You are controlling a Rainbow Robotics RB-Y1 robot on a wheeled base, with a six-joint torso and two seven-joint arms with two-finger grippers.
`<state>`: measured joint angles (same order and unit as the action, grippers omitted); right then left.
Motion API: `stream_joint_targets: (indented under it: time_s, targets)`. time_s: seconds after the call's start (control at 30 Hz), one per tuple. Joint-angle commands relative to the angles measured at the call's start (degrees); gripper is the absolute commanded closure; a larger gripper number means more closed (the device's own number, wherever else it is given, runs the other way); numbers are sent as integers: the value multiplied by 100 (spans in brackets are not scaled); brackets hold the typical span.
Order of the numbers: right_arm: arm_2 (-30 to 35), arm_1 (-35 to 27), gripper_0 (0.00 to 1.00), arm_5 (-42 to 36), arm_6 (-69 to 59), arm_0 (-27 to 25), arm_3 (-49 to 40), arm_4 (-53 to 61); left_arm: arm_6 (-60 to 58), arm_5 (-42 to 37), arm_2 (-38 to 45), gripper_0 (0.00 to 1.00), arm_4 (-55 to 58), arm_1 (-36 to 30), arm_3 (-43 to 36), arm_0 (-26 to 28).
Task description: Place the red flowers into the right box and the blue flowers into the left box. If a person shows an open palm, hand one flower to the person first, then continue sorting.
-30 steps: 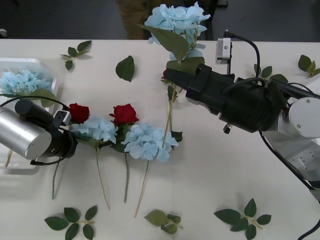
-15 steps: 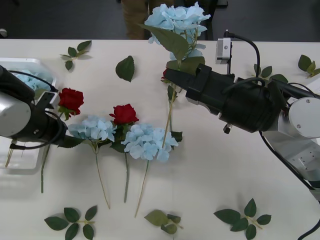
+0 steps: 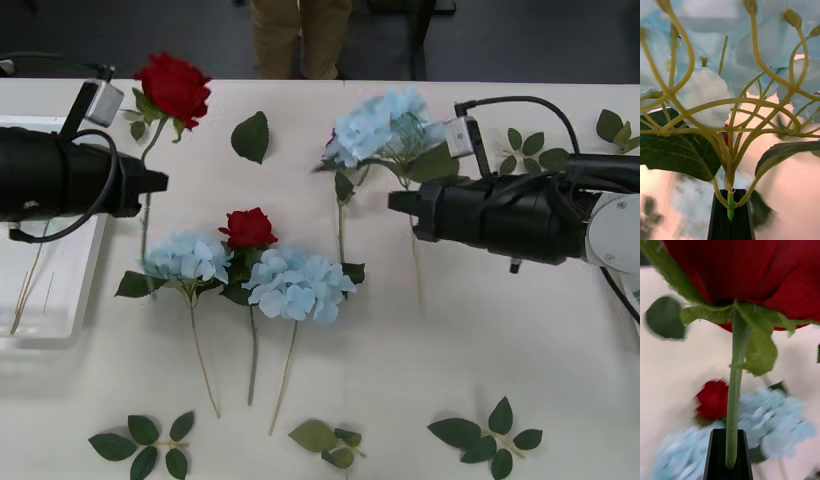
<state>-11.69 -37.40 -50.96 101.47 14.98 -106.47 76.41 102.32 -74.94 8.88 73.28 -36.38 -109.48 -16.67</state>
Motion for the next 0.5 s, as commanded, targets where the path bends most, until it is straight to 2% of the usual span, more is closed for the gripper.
stream_joint_targets:
  time_s: [0.03,0.13,0.23,0.4,0.5]
  targets:
    - [378,-224,100,-740,-118,75,48,-1242,1317,885,-387,100,1092,219,191,-249]
    - [378,-74,100,-1337,-470,66,109,-2446,2082,1561,-852,100,1549,246,199,-390]
    - [369,172,100,-1627,-540,66,197,-3158,2794,2220,-1274,100,1839,334,199,-531]
    - [361,734,100,-1741,-558,110,549,-3967,3400,3064,-1977,100,1936,659,199,-671]
    - [352,1068,100,-1724,-496,304,1032,-4274,3444,3811,-2602,100,1804,799,208,-724]
